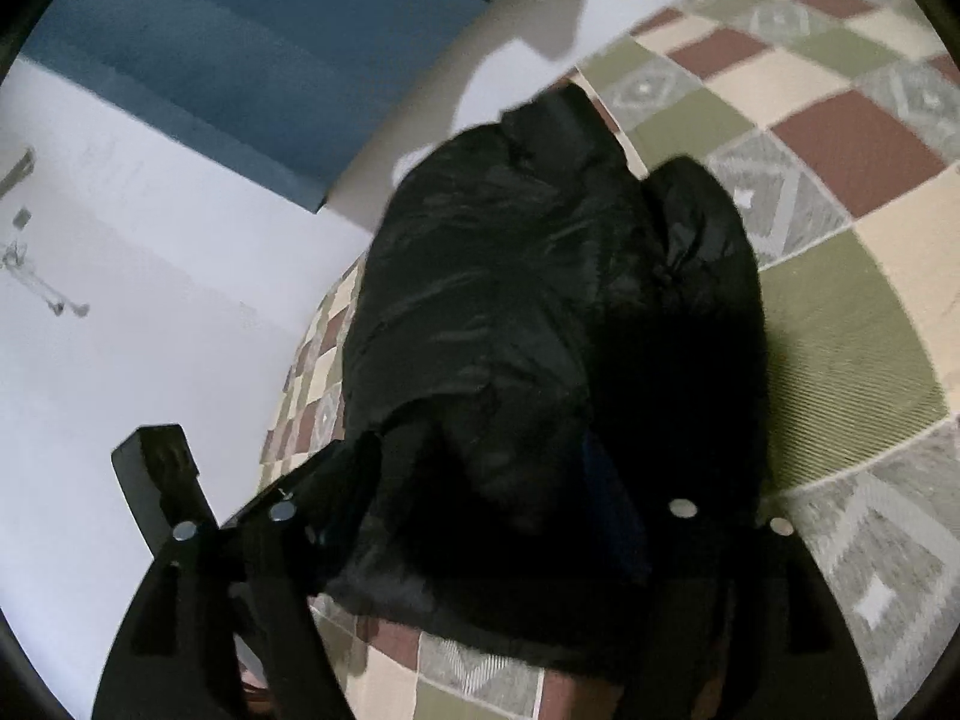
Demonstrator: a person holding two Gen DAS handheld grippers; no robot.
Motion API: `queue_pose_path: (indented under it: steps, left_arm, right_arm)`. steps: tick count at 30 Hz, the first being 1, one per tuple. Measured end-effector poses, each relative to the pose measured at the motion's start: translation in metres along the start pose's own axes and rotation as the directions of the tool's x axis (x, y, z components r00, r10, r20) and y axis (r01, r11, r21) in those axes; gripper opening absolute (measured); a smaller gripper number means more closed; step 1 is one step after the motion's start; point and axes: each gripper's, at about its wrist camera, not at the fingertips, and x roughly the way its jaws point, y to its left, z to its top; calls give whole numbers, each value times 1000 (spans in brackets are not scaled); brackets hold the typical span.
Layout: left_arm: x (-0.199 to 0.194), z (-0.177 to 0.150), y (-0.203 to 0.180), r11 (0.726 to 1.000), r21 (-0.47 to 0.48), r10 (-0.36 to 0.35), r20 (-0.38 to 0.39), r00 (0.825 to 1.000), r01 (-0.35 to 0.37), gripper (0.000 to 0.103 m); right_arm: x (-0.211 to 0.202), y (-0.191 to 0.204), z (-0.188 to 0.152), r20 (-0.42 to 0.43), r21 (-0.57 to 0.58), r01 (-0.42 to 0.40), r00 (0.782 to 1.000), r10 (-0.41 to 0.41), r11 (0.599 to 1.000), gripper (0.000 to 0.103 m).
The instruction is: Fold small clothes
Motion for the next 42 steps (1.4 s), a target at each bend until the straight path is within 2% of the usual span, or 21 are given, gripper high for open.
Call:
queue_pose_path:
  steps: [2, 4, 8, 12, 23, 29, 34, 40, 42]
  left_arm:
    - [-10, -2, -3, 999, 12, 33, 24, 999, -33, 82]
    - [-22, -4, -4, 998, 16, 61, 46, 997, -62, 88]
    - [-41, -9, -4, 995, 7, 100, 78, 992, -101, 93]
    - [-58, -16, -2, 986, 5, 164, 93, 982, -166, 94]
    - [-79, -23, -1, 973, -37, 232, 114, 966, -230, 100]
    - [-83, -25, -13, 971, -13, 238, 124, 963, -238, 100]
    - [-84, -26, -14, 974, -36, 226, 112, 968, -223, 100]
    - [-89, -27, -15, 968, -53, 249, 119, 961, -245, 100]
    - [-91, -27, -14, 968, -64, 247, 119, 962, -241, 100]
  right_arm:
    - [-8, 8, -2, 17, -40, 44, 999, -43, 998, 76]
    - [-17, 18, -4, 47, -82, 124, 992, -120, 989, 79]
    - [-26, 31, -12, 98, -162, 276, 960, -263, 947, 80]
    - [-27, 32, -18, 117, -184, 351, 935, -334, 918, 80]
    - [-33, 39, -24, 155, -229, 421, 906, -394, 878, 80]
    - [-39, 44, -23, 187, -236, 438, 897, -401, 868, 80]
    - [-40, 48, -25, 221, -256, 477, 875, -430, 840, 81]
    - [-41, 52, -26, 240, -270, 487, 869, -432, 831, 81]
    - [-41, 54, -27, 252, -277, 496, 864, -435, 823, 85]
